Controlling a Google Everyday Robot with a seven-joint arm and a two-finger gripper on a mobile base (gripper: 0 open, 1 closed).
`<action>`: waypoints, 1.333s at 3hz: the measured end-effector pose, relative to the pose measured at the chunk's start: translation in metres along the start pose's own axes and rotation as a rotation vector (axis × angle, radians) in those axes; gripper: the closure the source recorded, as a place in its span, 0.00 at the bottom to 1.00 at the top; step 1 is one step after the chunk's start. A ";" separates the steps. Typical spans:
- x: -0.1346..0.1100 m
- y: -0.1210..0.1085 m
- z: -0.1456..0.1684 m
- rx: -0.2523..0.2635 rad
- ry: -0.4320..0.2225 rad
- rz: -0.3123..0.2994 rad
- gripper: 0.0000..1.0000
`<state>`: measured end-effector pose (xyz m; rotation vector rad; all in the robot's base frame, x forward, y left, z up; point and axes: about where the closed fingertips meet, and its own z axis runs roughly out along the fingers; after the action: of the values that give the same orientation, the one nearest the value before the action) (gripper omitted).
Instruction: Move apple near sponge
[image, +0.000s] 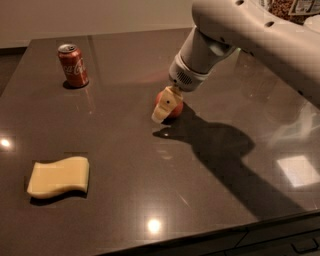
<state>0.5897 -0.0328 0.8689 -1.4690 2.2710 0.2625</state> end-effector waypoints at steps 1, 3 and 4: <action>0.001 0.001 -0.007 -0.013 0.004 -0.055 0.51; -0.004 0.036 -0.032 -0.069 -0.018 -0.175 0.97; -0.019 0.092 -0.054 -0.141 -0.071 -0.299 1.00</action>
Offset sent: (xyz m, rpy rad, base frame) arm -0.0169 -0.0098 0.0179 -0.0287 -0.0175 0.1455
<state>0.5006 0.0016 0.9195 -1.8143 1.9779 0.3822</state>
